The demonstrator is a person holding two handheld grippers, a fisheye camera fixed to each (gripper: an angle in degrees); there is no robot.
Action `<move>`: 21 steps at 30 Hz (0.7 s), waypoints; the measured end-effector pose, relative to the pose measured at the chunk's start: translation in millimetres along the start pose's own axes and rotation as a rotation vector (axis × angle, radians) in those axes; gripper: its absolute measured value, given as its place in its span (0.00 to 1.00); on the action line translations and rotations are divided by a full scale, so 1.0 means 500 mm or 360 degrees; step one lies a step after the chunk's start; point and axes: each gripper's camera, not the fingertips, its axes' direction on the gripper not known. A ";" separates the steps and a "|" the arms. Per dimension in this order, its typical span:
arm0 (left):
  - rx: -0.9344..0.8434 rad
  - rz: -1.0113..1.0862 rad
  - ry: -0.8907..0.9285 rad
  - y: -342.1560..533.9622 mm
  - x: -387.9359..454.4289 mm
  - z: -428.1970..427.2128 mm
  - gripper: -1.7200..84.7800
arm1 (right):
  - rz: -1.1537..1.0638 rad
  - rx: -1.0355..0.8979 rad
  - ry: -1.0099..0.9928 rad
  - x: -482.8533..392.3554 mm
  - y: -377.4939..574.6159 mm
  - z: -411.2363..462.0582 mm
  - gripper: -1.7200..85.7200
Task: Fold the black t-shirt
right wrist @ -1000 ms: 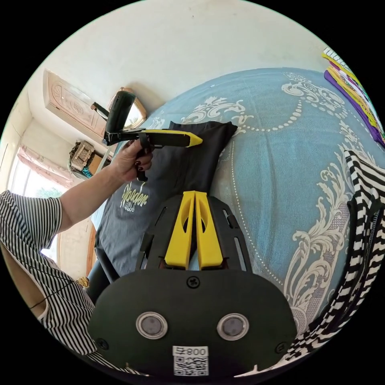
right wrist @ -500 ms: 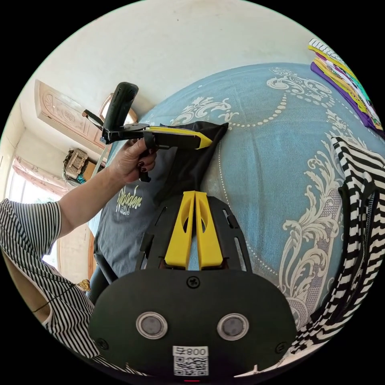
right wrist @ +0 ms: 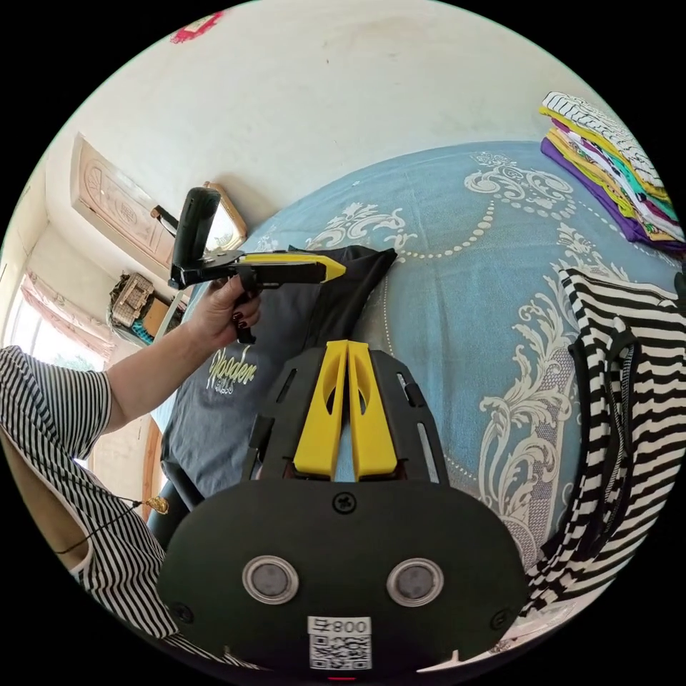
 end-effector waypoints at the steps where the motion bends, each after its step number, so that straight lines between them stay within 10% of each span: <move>1: -0.0007 -0.0035 -0.0059 0.005 -0.001 -0.002 0.03 | -0.0005 0.0002 -0.0004 0.001 0.001 -0.001 0.02; 21: -0.0144 -0.0232 -0.0183 0.124 0.043 -0.055 0.03 | -0.0211 -0.0331 -0.0136 -0.005 -0.005 0.112 0.02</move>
